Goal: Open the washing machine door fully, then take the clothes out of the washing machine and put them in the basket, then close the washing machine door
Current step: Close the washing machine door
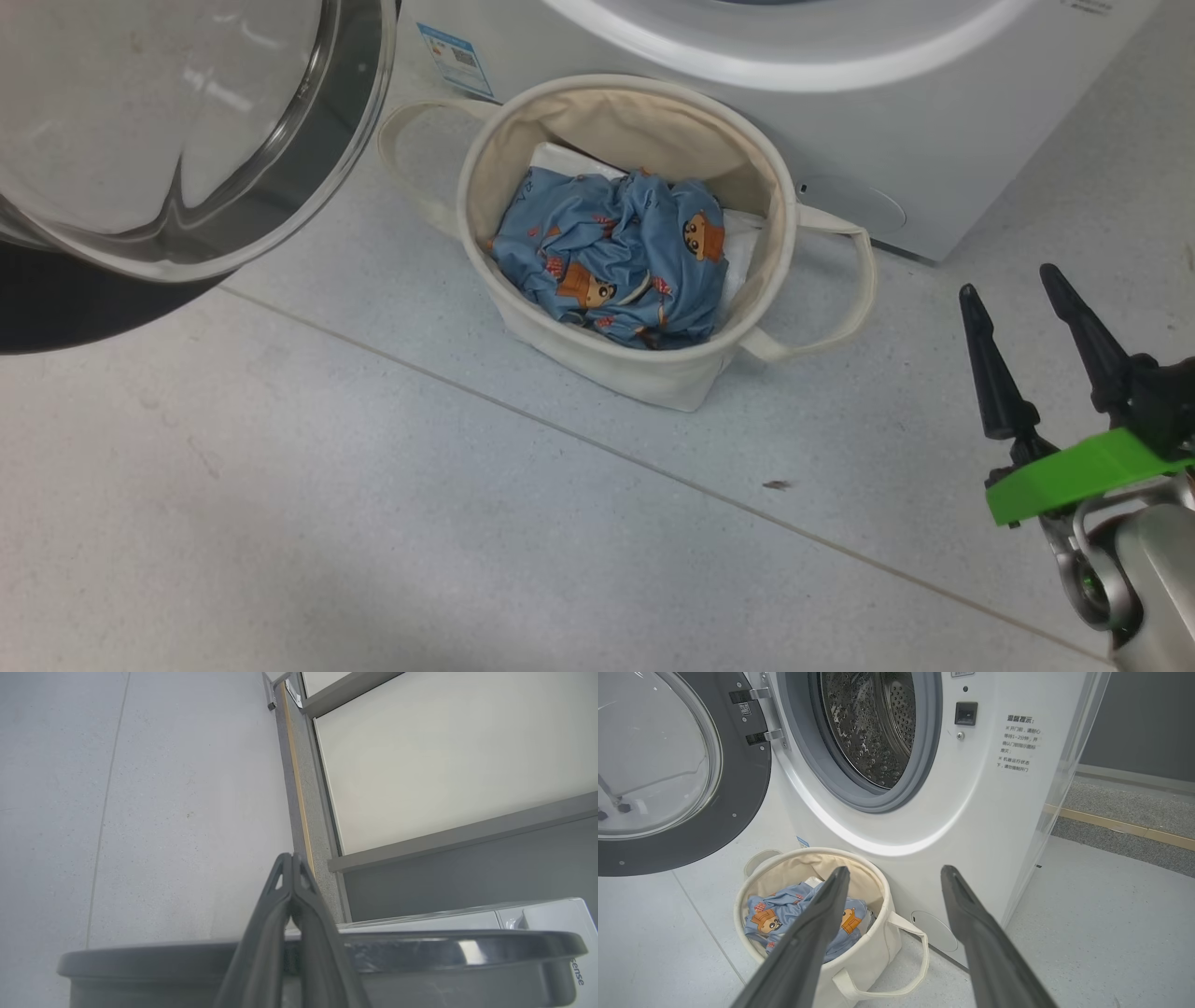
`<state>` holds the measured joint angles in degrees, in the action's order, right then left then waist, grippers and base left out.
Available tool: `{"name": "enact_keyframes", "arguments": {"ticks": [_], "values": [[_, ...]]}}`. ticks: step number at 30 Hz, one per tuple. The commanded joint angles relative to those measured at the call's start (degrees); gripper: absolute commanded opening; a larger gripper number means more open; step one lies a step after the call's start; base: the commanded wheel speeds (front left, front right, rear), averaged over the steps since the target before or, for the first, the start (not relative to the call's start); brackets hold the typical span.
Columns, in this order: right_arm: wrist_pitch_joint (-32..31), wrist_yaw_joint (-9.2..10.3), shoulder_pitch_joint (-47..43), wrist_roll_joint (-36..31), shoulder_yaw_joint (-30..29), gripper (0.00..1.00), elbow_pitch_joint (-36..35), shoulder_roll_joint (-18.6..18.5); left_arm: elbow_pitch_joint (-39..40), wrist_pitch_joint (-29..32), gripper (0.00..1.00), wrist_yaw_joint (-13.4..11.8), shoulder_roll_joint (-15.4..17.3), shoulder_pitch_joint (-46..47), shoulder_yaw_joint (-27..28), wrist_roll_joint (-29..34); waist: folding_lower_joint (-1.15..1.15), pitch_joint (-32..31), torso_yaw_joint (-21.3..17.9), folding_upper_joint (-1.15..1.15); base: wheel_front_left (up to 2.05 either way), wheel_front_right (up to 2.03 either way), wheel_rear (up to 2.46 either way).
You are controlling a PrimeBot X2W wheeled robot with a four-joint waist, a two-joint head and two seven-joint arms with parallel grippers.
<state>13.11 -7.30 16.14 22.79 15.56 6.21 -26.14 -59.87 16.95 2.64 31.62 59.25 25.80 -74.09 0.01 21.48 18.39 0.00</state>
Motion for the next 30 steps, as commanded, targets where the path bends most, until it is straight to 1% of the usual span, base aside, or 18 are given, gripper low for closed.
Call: {"name": "enact_keyframes", "arguments": {"ticks": [1,5,11,16,19,20,25,30], "values": [[0.2,-0.19,-0.2,0.3,0.4,1.0,-1.9,-0.9,1.3,1.1,0.0,0.8,5.0,0.9,-0.3,0.7,-0.01,-0.2,0.0,0.0,0.0,0.0,0.0],[0.3,-0.19,-0.6,0.3,0.4,1.0,-1.2,-0.4,0.1,4.7,0.0,2.3,4.3,1.2,-2.7,1.5,-0.01,-1.3,0.5,0.0,0.0,0.0,0.0],[0.8,-0.19,-0.8,0.4,1.5,1.0,0.2,0.7,0.0,11.3,0.0,4.0,2.0,0.5,-5.9,1.8,-0.01,-4.2,1.4,0.0,0.0,0.0,0.0],[1.2,-0.19,-1.3,0.5,2.0,1.0,2.0,1.9,2.8,16.3,0.0,4.7,-0.8,-1.4,-9.2,2.2,-0.01,-7.2,2.1,0.0,0.0,0.0,0.0],[1.5,-0.19,-2.2,0.7,2.0,1.0,3.4,2.8,4.7,17.9,0.0,4.8,-2.9,-3.0,-10.8,2.3,-0.01,-9.5,3.1,0.0,0.0,0.0,0.0],[1.5,-0.19,-2.2,0.7,2.0,1.0,3.4,2.8,4.7,17.9,0.0,4.8,-2.9,-3.0,-10.8,2.3,-0.01,-9.5,3.1,0.0,0.0,0.0,0.0],[1.7,-0.19,-4.7,1.0,1.0,1.0,5.7,4.3,7.7,20.2,0.0,4.8,-8.1,-5.0,-15.0,3.2,-0.01,-13.7,6.0,0.0,0.0,0.0,0.0],[1.8,-0.19,-6.8,0.9,0.9,1.0,7.1,6.3,12.6,21.7,0.0,4.8,-14.5,-8.0,-20.0,4.2,-0.01,-17.4,8.7,0.0,0.0,0.0,0.0]]}}
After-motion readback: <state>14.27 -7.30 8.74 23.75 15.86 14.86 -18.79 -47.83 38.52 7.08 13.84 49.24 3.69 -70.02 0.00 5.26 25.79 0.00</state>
